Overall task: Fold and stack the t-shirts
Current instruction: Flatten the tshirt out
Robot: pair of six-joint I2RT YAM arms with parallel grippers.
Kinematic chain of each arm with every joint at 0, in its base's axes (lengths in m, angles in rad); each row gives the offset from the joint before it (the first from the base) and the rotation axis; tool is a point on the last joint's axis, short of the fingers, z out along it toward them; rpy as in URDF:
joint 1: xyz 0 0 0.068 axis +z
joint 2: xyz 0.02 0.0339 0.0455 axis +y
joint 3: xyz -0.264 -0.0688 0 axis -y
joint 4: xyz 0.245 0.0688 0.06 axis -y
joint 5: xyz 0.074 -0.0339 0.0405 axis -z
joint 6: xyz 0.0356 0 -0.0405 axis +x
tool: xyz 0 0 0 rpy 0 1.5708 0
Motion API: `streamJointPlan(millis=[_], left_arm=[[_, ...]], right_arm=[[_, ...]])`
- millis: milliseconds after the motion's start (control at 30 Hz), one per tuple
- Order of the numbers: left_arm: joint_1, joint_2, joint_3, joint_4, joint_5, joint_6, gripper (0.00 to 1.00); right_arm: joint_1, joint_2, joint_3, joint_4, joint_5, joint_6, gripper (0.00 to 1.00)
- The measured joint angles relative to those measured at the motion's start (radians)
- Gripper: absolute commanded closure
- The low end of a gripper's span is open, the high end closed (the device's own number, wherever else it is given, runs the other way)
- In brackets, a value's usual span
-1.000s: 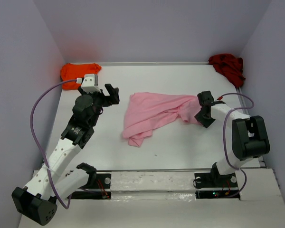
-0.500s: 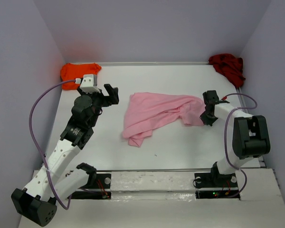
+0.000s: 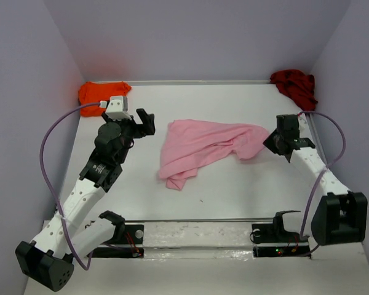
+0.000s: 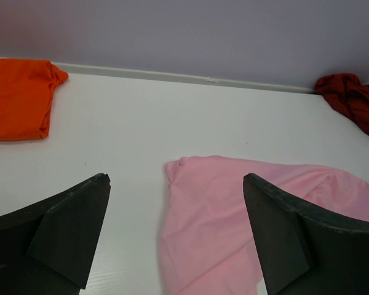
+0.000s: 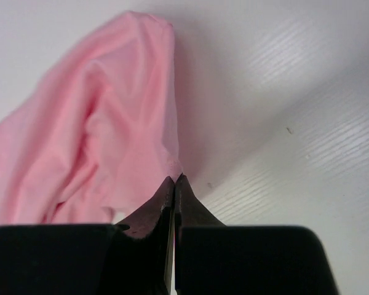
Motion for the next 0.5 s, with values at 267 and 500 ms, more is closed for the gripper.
streamJointPlan(millis=[267,500], left_arm=[[-0.052,0.01,-0.002,0.001,0.027,-0.056,0.06],[-0.142,0.061,-0.214,0.085,0.062,-0.222,0.08]], right_arm=[[0.036,-0.26,0.141,-0.024,-0.067,-0.108,1.0],[0.052,-0.251,0.242,-0.05,-0.082,-0.138,1.0]])
